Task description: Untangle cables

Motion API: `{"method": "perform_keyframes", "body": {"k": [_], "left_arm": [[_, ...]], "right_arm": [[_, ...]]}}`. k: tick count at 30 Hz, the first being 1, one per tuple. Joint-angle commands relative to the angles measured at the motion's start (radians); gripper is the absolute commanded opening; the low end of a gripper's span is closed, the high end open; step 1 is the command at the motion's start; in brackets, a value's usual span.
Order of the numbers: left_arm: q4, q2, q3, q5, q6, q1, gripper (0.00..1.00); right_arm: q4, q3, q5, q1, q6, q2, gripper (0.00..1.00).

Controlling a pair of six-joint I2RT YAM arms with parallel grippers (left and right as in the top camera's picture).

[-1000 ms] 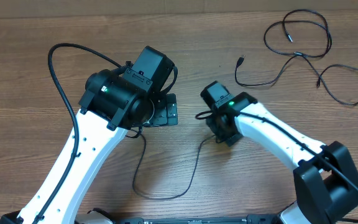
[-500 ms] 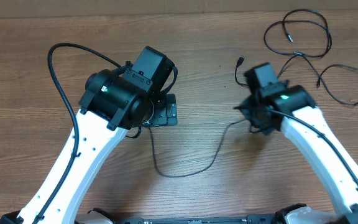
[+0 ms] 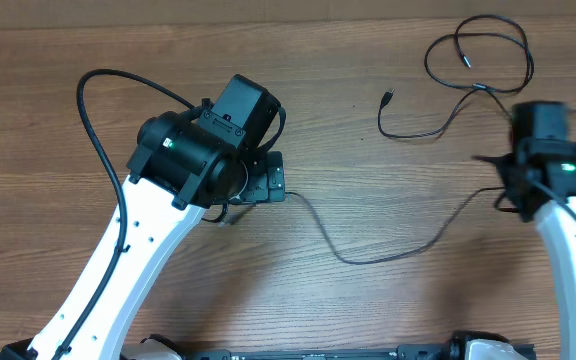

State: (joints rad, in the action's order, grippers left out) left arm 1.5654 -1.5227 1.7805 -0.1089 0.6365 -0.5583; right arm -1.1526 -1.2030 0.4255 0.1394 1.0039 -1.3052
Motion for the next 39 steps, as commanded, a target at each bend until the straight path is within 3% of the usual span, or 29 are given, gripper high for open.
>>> {"method": "perform_keyframes", "body": {"k": [1, 7, 16, 17, 20, 22, 31, 39], "left_arm": [[0.003, 0.018, 0.023, -0.014, 0.014, 0.004, 1.0], [0.003, 0.018, 0.023, -0.014, 0.014, 0.004, 0.99], [0.005, 0.018, 0.023, -0.014, 0.014, 0.003, 1.0], [0.005, 0.018, 0.023, -0.014, 0.014, 0.003, 0.99], [0.005, 0.018, 0.023, -0.014, 0.014, 0.003, 1.0], [0.004, 0.018, 0.023, -0.014, 0.014, 0.003, 0.99], [0.005, 0.018, 0.023, -0.014, 0.014, 0.003, 0.99], [0.004, 0.018, 0.023, -0.014, 0.014, 0.003, 1.0]], "right_arm": [[0.026, -0.023, -0.083, 0.137, -0.128, -0.004, 0.04], [0.071, -0.022, -0.317, 0.357, -0.258, -0.041, 0.04], [0.12, -0.022, -0.338, 0.466, -0.265, -0.185, 0.04], [0.12, -0.022, -0.34, 0.467, -0.265, -0.205, 0.11], [0.114, -0.022, -0.361, 0.467, -0.266, -0.261, 0.45], [0.106, -0.022, -0.385, 0.467, -0.275, -0.28, 0.55], [0.087, -0.023, -0.568, 0.466, -0.399, -0.237, 0.7], [-0.003, -0.023, -1.002, 0.381, -0.688, -0.17, 0.71]]}}
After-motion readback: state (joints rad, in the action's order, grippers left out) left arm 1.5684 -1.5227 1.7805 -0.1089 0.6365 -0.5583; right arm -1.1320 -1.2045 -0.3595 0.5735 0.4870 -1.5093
